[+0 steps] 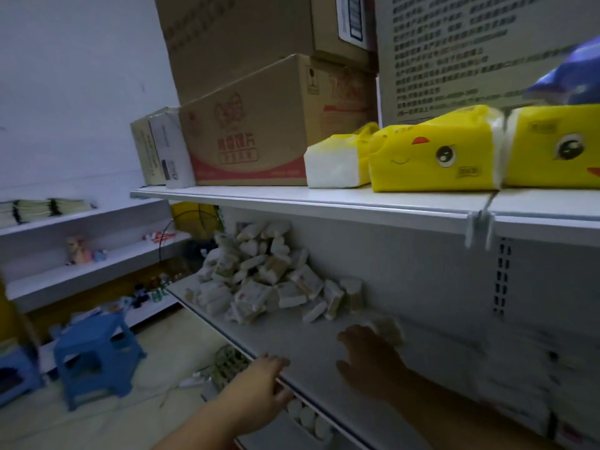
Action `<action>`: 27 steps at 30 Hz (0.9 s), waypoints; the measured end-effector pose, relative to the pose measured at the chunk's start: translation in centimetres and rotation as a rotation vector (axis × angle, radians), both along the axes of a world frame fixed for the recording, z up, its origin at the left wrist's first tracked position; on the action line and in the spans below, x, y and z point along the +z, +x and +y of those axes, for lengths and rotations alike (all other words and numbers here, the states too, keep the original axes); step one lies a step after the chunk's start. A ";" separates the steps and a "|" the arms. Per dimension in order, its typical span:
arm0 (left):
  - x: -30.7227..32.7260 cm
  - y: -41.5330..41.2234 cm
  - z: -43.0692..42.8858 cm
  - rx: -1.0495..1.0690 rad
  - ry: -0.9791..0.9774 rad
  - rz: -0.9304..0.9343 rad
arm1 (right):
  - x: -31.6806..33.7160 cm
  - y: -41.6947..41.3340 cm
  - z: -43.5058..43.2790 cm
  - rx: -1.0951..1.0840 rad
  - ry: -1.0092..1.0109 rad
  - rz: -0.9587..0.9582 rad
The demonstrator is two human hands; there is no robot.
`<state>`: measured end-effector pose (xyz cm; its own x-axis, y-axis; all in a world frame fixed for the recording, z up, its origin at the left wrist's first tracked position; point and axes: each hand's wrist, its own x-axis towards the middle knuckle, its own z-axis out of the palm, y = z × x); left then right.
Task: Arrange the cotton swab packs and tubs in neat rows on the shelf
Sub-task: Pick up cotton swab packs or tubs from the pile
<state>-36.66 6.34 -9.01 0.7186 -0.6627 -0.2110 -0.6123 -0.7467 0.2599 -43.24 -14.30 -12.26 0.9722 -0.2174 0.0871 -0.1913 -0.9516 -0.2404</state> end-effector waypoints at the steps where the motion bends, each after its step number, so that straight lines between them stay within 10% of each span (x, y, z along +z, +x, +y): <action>1: 0.3 1.4 -0.3 0.061 -0.045 0.026 | -0.3 1.6 -0.3 -0.017 0.009 -0.013; 8: -0.8 10.0 -3.1 0.409 -0.503 0.253 | -0.2 10.9 -1.4 -0.099 0.094 -0.202; 20: -4.7 19.1 -8.6 0.593 -1.234 1.334 | 3.8 22.1 -4.3 -0.195 0.309 -0.061; 27: -5.9 19.4 -8.8 0.639 -1.166 1.262 | 5.6 21.7 -3.8 -0.266 0.406 -0.107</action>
<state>-17.22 -2.48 -14.91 0.6870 -0.5714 -0.4489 0.6102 0.1182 0.7834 -21.53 -18.13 -6.70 0.8685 -0.4942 0.0397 -0.3693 -0.6984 -0.6131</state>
